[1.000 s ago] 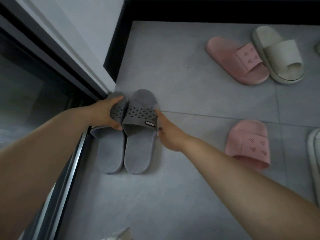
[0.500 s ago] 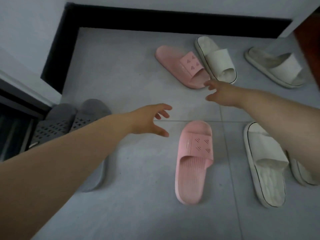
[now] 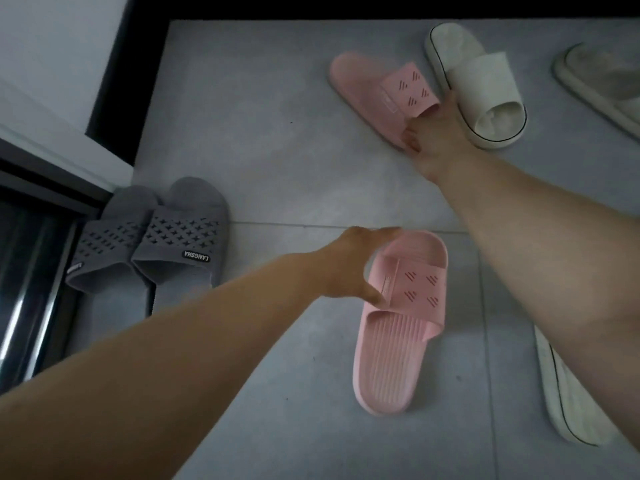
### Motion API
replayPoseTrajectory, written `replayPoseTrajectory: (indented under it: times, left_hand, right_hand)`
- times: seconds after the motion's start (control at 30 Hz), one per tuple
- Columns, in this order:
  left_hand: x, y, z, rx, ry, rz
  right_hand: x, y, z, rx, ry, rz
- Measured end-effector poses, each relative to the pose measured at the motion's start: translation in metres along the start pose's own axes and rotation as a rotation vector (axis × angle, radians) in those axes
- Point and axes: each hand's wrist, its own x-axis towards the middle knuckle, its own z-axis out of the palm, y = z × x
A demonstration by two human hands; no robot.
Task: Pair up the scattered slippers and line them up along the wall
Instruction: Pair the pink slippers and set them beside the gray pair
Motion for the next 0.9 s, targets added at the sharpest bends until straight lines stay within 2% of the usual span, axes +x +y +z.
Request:
replayPoseTrajectory:
  times: [0.2, 0.37, 0.47, 0.67, 0.77, 0.83, 0.9]
  left_hand:
    - [0.001, 0.003, 0.02, 0.067, -0.035, 0.014]
    - [-0.003, -0.003, 0.011, 0.088, -0.019, 0.019]
    - [-0.007, -0.02, -0.008, 0.024, 0.057, -0.024]
    - [-0.022, -0.066, -0.058, -0.02, 0.146, -0.094]
    - [-0.029, -0.08, -0.068, -0.038, 0.172, -0.108]
    - [-0.032, -0.088, -0.072, -0.042, 0.189, -0.124]
    - [-0.035, -0.094, -0.076, -0.047, 0.199, -0.148]
  right_hand:
    - [-0.014, 0.016, -0.011, -0.005, 0.076, 0.0]
    - [-0.044, 0.025, -0.025, 0.147, -0.013, 0.113]
    - [-0.06, 0.02, -0.034, 0.163, -0.06, 0.144]
    - [-0.086, 0.014, -0.058, 0.152, -0.147, 0.082]
    - [-0.093, 0.004, -0.078, 0.061, -0.024, 0.074]
    - [-0.096, -0.008, -0.093, -0.102, 0.058, 0.028]
    - [-0.096, -0.017, -0.105, -0.287, 0.072, -0.077]
